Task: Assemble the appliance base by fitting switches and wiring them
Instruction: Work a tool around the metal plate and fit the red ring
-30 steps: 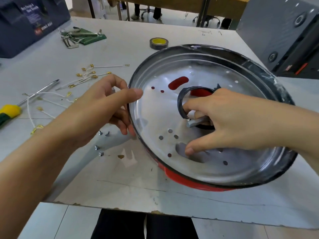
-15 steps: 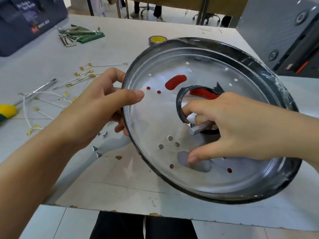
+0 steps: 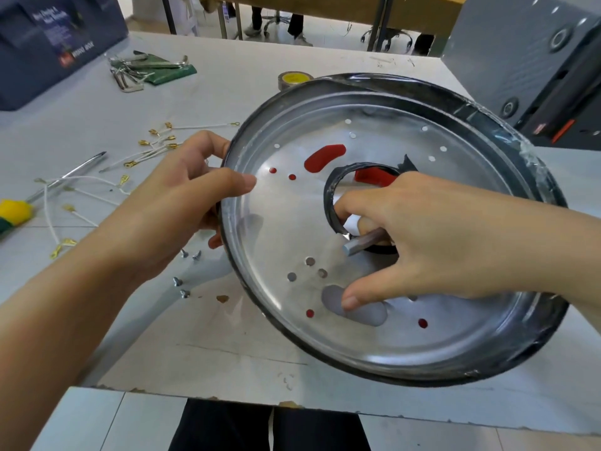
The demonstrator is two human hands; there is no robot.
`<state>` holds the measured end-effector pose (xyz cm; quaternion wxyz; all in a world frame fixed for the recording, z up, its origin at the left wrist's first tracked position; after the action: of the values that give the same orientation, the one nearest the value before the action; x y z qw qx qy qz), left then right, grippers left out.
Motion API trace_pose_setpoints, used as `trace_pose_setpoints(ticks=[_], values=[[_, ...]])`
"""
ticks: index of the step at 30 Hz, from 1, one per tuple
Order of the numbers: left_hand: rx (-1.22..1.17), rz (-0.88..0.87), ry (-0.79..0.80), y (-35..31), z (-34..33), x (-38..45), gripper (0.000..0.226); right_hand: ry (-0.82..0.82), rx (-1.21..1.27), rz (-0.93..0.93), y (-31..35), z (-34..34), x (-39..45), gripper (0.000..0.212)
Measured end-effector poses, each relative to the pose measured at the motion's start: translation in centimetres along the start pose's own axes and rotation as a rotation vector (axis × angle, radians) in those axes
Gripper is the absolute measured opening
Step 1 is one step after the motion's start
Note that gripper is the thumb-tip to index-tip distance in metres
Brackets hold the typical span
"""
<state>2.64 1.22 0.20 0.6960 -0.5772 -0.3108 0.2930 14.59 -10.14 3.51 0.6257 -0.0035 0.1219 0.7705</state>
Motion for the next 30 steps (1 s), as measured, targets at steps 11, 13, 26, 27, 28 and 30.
trace_pose_setpoints(ticks=[11, 13, 26, 27, 28, 30], values=[[-0.039, -0.009, 0.012, 0.0, -0.4, 0.4, 0.026, 0.046, 0.18, -0.051, -1.9, 0.0, 0.3, 0.054], [-0.04, 0.001, 0.021, 0.2, -0.3, 0.0, 0.025, 0.041, 0.195, -0.055, -2.3, 0.2, 0.4, 0.061], [0.637, -0.602, 0.448, -3.3, -4.8, -7.1, 0.02, 0.069, 0.262, -0.148, -2.7, 0.0, -0.2, 0.095], [0.657, -0.619, 0.447, -3.3, -4.8, -7.2, 0.02, 0.076, 0.255, -0.148, -2.5, -0.1, -0.2, 0.09], [0.66, -0.627, 0.438, -3.3, -4.6, -7.3, 0.021, 0.075, 0.24, -0.147, -2.3, -0.3, -0.1, 0.082], [0.615, -0.632, 0.415, -3.1, -4.1, -7.3, 0.022, 0.063, 0.202, -0.162, -2.1, -0.3, 0.2, 0.072]])
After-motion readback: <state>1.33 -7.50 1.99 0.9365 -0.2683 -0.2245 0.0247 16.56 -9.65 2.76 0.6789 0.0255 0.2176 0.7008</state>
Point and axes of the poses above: each hand's wrist, its own x-axis towards the middle knuckle, its own z-axis out of the back of the hand, y = z × x, the point moved 8 cm from there along x, towards the middle knuckle, and after that the axes turned 3 degrees about -z, right-handed, at the moved point
